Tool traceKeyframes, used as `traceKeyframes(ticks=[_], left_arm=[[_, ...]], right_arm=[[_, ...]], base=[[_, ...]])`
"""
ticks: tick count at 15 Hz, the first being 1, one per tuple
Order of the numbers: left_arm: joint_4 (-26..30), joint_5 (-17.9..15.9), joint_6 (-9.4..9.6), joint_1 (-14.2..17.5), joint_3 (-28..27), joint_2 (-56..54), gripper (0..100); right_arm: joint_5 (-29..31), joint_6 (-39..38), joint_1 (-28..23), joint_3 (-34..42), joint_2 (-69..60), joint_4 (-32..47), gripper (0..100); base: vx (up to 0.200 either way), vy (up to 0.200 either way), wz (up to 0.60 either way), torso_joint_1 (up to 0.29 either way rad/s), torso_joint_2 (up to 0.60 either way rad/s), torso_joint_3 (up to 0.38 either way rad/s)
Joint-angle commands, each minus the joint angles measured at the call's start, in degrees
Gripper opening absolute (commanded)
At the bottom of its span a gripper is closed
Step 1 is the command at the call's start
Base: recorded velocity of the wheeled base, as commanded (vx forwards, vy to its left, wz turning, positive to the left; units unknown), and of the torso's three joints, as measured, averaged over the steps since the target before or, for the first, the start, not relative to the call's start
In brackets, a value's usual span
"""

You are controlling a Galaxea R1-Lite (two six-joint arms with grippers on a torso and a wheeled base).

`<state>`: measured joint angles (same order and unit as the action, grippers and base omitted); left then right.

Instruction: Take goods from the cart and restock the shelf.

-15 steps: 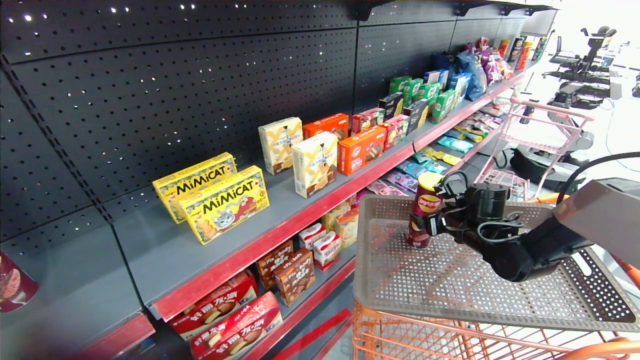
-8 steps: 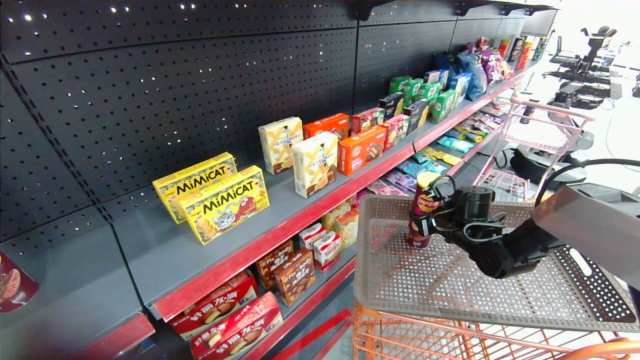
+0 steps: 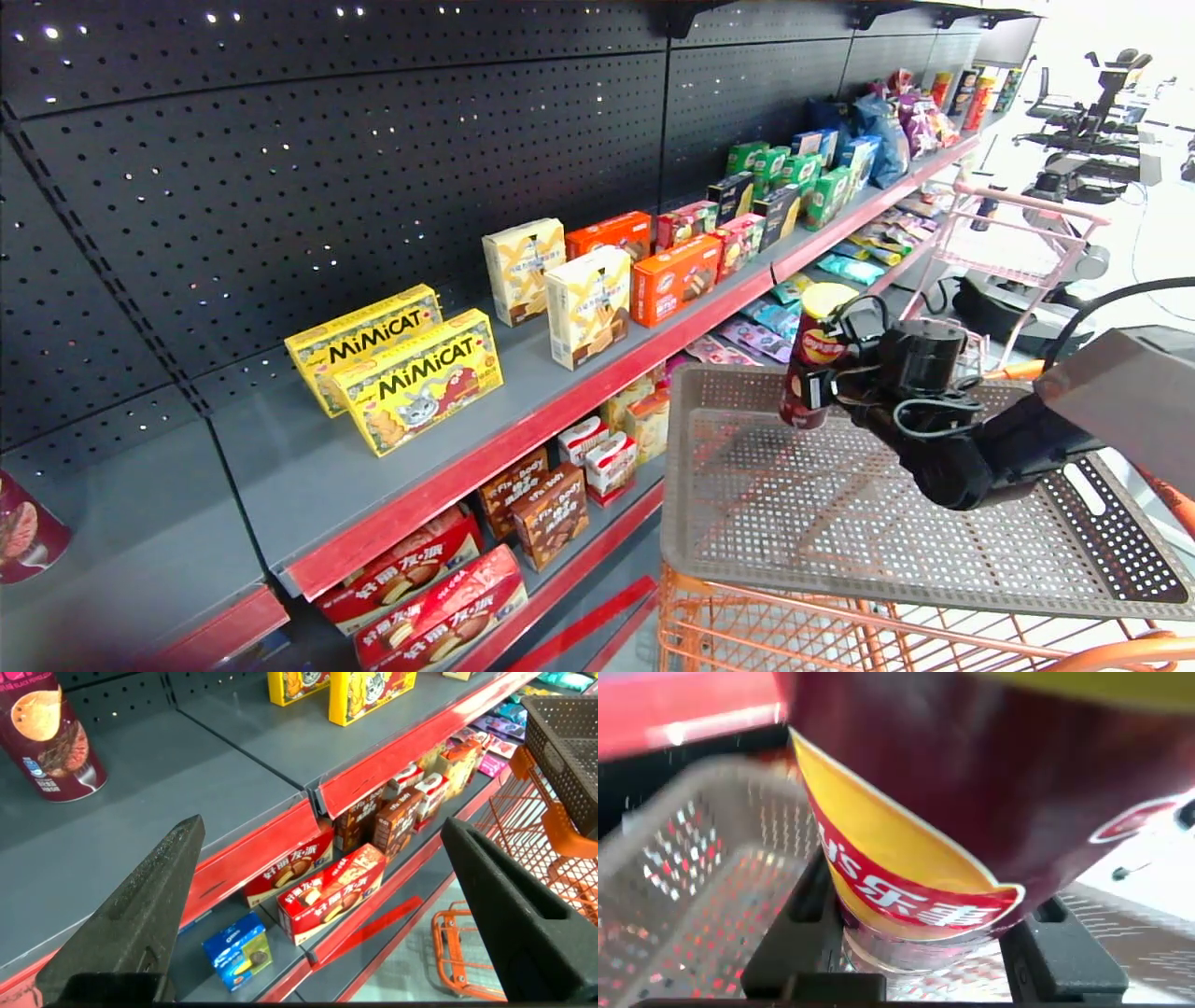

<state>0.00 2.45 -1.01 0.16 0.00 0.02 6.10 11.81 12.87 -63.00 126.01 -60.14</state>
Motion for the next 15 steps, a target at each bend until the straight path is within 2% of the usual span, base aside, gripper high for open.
traceKeyframes(ticks=[1,4,7,10,12,13,15], left_arm=[[0.00,0.01,-0.04,0.02,0.00,-0.02,100],[0.00,0.01,-0.04,0.02,0.00,-0.02,100],[0.00,0.01,-0.04,0.02,0.00,-0.02,100],[0.00,0.01,-0.04,0.02,0.00,-0.02,100],[0.00,0.01,0.05,0.02,0.00,-0.02,100],[0.00,0.10,-0.04,0.02,0.00,-0.02,100],[0.00,0.01,-0.04,0.02,0.00,-0.02,100]], right_arm=[[1.55,0.14,-0.30,6.14,-10.88,-1.74,0],[3.40,-1.00,-0.13,15.19,-25.29,-3.85,0],[9.55,-0.65,-1.01,23.80,-37.42,-2.27,0],[10.52,4.71,-1.27,35.32,-52.98,-0.16,0],[10.43,6.56,-1.89,38.92,-59.31,2.74,0],[10.43,8.31,-3.91,40.06,-64.31,6.35,0],[9.29,9.81,-7.95,38.92,-67.04,8.37,0]], base=[[0.000,0.000,0.00,0.000,0.00,0.000],[0.000,0.000,0.00,0.000,0.00,0.000],[0.000,0.000,0.00,0.000,0.00,0.000],[0.000,0.000,0.00,0.000,0.00,0.000],[0.000,0.000,0.00,0.000,0.00,0.000],[0.000,0.000,0.00,0.000,0.00,0.000],[0.000,0.000,0.00,0.000,0.00,0.000]])
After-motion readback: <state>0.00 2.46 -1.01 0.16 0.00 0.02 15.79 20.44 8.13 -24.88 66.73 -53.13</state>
